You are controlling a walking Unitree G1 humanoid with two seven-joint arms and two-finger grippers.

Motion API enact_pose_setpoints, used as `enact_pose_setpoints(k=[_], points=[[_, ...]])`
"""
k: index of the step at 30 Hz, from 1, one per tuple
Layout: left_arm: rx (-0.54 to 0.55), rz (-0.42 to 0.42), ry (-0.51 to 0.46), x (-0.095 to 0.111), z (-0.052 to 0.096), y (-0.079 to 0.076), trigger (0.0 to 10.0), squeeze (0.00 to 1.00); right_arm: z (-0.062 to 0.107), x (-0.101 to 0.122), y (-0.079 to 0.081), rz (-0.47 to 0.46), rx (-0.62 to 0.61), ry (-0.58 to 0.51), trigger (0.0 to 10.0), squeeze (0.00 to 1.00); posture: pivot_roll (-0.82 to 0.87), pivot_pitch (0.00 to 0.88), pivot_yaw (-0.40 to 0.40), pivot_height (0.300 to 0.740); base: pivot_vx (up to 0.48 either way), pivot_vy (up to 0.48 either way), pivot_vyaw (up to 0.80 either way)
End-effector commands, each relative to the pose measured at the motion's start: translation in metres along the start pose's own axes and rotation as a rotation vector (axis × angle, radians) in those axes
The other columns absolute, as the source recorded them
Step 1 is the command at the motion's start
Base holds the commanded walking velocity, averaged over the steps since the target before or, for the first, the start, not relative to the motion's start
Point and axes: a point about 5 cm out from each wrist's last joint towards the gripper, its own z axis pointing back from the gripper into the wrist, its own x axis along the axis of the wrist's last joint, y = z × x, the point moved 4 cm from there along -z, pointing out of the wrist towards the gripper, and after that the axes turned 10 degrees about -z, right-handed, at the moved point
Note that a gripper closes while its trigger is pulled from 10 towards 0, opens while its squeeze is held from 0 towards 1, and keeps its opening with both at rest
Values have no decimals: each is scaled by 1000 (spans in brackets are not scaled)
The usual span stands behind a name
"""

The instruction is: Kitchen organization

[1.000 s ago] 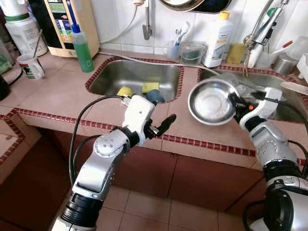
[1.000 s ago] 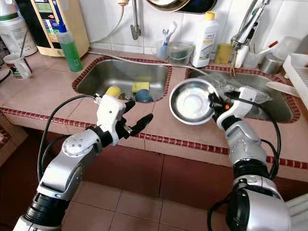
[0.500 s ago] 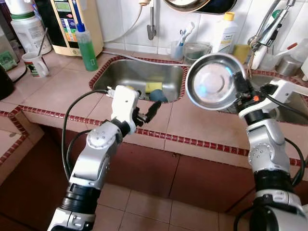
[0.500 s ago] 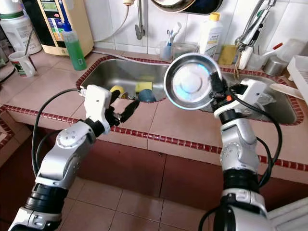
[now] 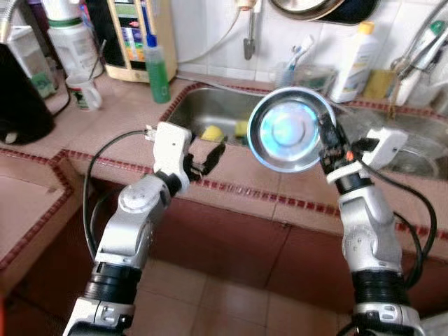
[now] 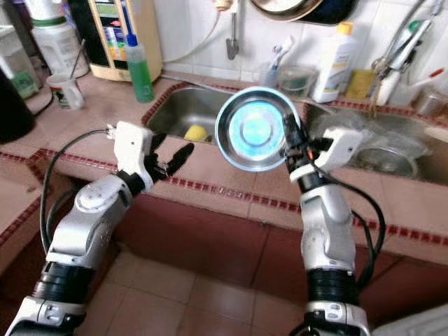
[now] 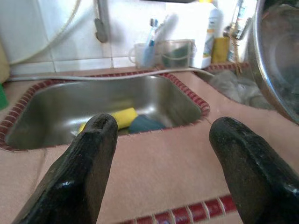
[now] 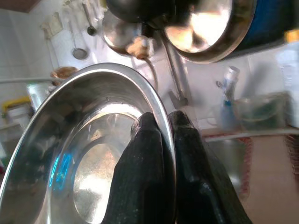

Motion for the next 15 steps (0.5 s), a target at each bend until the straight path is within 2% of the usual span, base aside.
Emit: enact_pose_setpoints(k=[1,15], points=[[-5,-32,-10,4,0,0,10000,0,-2,6,5,11,9,-22,10000,0,-30,0,24,740,0,0,0],[-54,-71,-36,7,0,-8,10000,0,-2,1,7,24,7,-4,10000,0,-26,0,25,740,0,0,0]])
